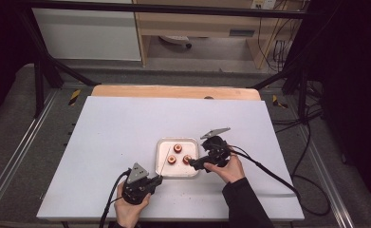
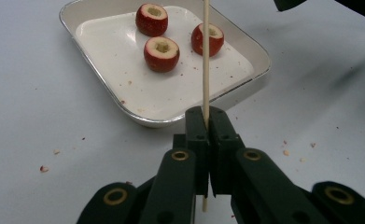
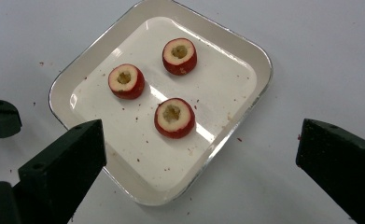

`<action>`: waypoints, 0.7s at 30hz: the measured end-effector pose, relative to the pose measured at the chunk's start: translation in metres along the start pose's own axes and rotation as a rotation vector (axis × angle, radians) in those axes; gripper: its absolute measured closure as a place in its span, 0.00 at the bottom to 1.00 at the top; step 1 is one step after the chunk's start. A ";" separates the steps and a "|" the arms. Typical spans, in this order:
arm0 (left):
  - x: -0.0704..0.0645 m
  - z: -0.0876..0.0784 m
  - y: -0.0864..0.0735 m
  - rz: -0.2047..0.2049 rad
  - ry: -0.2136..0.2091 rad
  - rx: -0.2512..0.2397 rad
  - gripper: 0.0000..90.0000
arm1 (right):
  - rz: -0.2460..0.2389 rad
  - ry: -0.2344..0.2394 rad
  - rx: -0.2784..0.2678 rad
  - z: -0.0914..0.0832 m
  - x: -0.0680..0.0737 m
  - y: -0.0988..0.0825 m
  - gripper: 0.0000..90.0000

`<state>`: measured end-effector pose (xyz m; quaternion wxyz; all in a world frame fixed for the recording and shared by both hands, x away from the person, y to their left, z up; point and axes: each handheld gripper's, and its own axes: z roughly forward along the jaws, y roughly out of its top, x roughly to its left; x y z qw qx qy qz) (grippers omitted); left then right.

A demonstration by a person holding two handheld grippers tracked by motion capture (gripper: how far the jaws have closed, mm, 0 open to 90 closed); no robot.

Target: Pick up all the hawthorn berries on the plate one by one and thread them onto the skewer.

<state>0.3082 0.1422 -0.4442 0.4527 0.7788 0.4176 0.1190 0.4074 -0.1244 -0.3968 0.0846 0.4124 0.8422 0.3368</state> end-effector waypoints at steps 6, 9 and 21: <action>0.003 -0.002 -0.002 0.008 0.015 0.002 0.98 | 0.017 0.006 0.010 0.011 0.004 0.012 0.06; 0.003 -0.001 -0.001 0.010 0.014 0.005 0.98 | 0.014 0.010 0.016 0.015 0.006 0.016 0.09; 0.000 0.000 -0.002 0.016 0.006 0.008 0.98 | 0.051 0.002 0.173 0.039 0.014 0.024 0.29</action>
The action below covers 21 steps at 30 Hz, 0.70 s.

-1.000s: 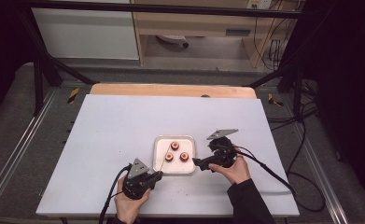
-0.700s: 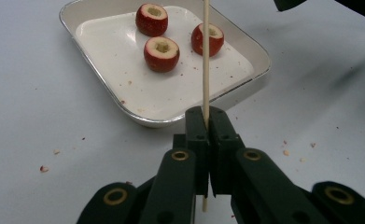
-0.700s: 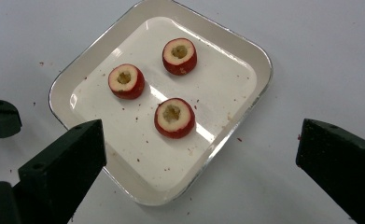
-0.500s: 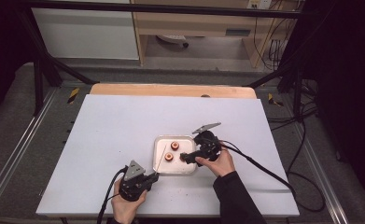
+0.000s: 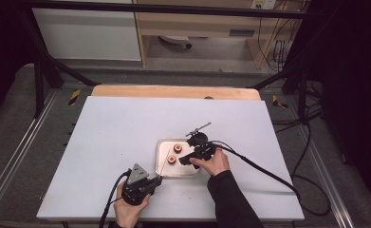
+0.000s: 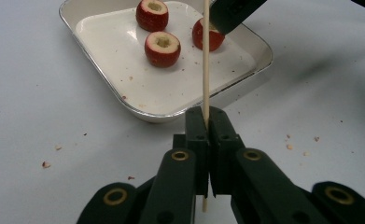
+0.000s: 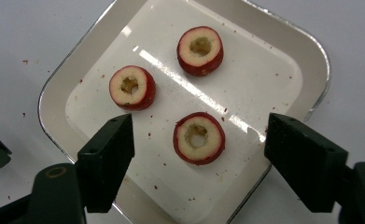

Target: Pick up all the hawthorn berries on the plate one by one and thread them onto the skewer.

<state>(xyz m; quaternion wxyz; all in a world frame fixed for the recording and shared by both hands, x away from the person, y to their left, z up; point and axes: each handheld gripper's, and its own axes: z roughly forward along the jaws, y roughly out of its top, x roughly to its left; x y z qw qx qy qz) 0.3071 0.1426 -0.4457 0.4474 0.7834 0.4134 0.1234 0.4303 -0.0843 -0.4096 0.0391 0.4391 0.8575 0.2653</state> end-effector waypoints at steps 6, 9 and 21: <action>0.000 0.000 -0.001 0.001 0.000 0.006 0.98 | 0.048 -0.022 0.039 0.008 -0.001 0.000 0.42; 0.000 0.001 -0.001 0.003 -0.004 0.008 0.98 | 0.089 -0.018 0.037 0.009 -0.001 0.000 0.50; -0.001 0.002 -0.001 0.004 -0.004 0.012 0.98 | 0.128 -0.007 0.062 0.016 -0.003 0.001 0.64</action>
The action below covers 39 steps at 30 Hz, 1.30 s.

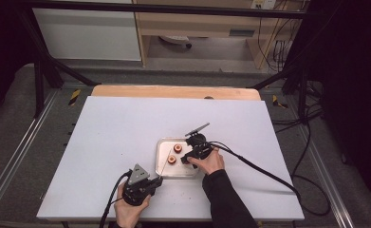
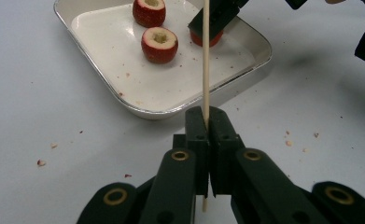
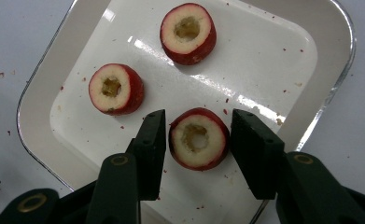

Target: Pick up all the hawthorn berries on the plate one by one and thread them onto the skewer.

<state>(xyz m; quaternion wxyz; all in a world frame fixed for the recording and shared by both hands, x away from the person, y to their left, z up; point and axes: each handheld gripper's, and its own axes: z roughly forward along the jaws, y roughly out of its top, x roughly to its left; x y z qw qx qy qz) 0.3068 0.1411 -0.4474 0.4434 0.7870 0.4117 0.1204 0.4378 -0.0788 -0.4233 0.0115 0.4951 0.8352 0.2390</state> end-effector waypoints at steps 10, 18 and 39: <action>-0.001 -0.001 0.000 0.000 -0.002 -0.006 0.98 | 0.020 0.025 -0.028 -0.007 0.000 0.000 0.67; -0.007 0.001 0.001 -0.007 0.006 -0.027 0.98 | 0.015 0.082 -0.198 -0.033 0.002 -0.003 0.67; -0.023 0.012 0.003 -0.080 0.030 -0.046 0.98 | 0.124 0.257 -0.587 -0.049 -0.006 -0.022 0.67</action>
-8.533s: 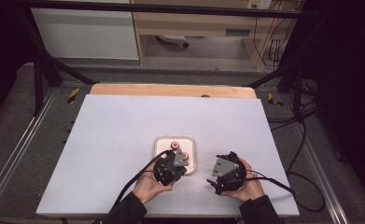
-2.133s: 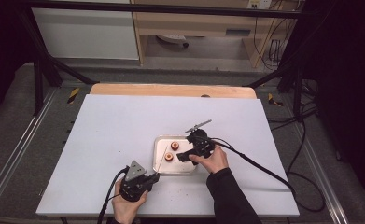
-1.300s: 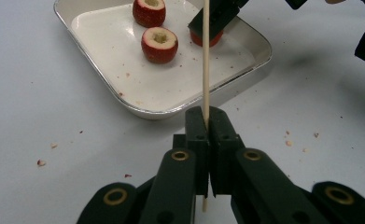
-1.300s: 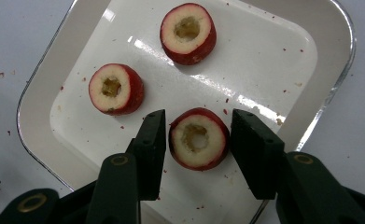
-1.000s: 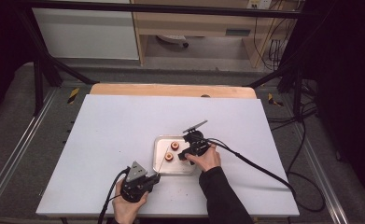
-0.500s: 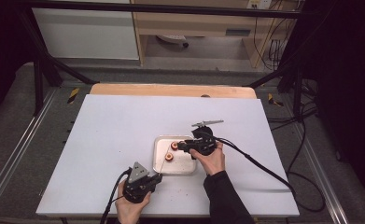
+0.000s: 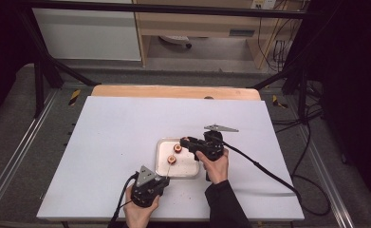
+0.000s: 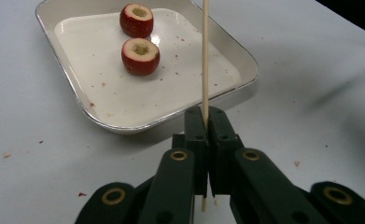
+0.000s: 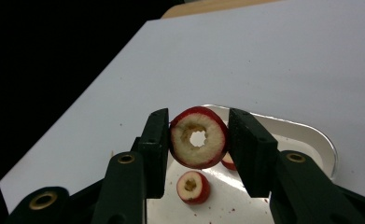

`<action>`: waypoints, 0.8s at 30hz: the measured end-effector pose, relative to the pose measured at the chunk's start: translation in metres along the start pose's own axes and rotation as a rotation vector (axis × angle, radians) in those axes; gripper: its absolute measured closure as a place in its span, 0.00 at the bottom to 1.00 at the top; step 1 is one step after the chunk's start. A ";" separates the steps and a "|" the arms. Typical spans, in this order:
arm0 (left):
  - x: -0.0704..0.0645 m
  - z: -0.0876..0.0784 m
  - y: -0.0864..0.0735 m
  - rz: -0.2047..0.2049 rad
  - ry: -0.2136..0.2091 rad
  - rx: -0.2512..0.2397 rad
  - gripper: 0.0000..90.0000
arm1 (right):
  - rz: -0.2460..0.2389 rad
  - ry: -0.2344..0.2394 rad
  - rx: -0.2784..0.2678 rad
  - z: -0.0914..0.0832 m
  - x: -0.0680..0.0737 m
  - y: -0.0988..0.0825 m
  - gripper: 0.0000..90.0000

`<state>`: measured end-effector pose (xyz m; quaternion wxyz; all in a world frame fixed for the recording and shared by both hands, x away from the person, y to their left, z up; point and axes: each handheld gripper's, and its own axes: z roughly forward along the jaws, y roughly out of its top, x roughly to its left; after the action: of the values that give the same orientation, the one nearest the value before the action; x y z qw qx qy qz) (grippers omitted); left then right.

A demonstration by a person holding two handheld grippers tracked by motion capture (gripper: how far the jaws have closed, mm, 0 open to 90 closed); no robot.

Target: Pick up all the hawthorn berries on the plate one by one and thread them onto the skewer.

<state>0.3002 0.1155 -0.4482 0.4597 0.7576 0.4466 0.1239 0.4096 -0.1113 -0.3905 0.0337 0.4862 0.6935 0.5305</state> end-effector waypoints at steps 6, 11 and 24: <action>-0.007 0.005 -0.001 -0.035 -0.003 -0.004 0.98 | 0.023 0.032 -0.080 -0.002 0.000 -0.006 0.67; -0.010 0.008 0.000 -0.055 -0.008 -0.008 0.98 | 0.034 0.053 -0.124 -0.003 0.004 -0.007 0.67; -0.014 0.011 0.003 -0.068 -0.026 -0.012 0.98 | 0.037 0.100 -0.173 -0.006 0.010 -0.009 0.67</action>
<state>0.3009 0.0973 -0.4486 0.4738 0.7408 0.4652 0.1013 0.3951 -0.1083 -0.3905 0.0311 0.4673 0.6368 0.6125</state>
